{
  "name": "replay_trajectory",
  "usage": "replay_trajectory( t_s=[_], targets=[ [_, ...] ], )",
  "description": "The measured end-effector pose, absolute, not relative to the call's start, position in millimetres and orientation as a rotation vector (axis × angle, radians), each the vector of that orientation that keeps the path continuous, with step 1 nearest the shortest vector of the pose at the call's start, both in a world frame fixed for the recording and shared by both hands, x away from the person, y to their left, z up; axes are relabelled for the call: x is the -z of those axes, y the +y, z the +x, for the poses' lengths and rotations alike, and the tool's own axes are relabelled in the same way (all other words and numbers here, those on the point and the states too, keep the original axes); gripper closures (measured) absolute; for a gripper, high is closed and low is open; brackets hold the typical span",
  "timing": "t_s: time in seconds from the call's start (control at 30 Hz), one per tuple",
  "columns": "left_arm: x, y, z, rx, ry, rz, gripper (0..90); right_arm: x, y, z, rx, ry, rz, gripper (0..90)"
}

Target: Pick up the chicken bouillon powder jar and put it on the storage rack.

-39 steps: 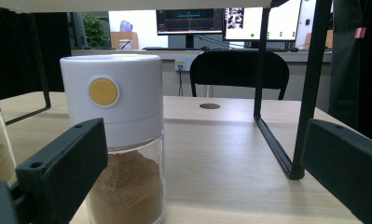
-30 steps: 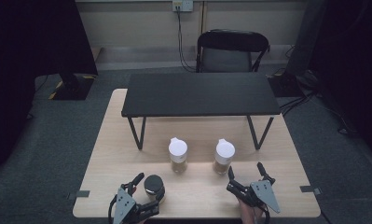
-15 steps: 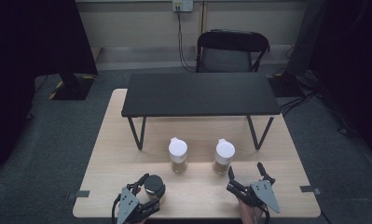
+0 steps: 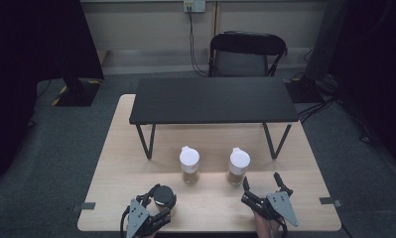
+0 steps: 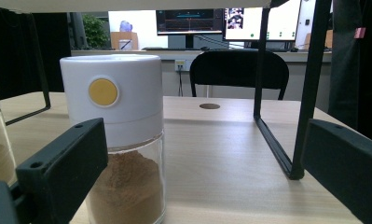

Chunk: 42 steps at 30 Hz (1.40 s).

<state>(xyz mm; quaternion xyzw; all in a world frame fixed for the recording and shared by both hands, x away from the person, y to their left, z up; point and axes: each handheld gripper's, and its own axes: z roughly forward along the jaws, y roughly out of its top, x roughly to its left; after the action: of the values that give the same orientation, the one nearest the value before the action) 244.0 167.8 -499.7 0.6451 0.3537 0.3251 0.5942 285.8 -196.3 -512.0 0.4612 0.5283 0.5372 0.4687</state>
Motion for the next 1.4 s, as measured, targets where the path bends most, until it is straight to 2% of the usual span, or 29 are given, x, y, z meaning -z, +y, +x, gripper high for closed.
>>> replay_trajectory(
  t_s=[1.4],
  targets=[
    [452, 171, 248, -0.761, 0.809, 1.510, 35.0, 512, -196, 286, -1.309, 1.292, 1.138, 0.0]
  ],
)
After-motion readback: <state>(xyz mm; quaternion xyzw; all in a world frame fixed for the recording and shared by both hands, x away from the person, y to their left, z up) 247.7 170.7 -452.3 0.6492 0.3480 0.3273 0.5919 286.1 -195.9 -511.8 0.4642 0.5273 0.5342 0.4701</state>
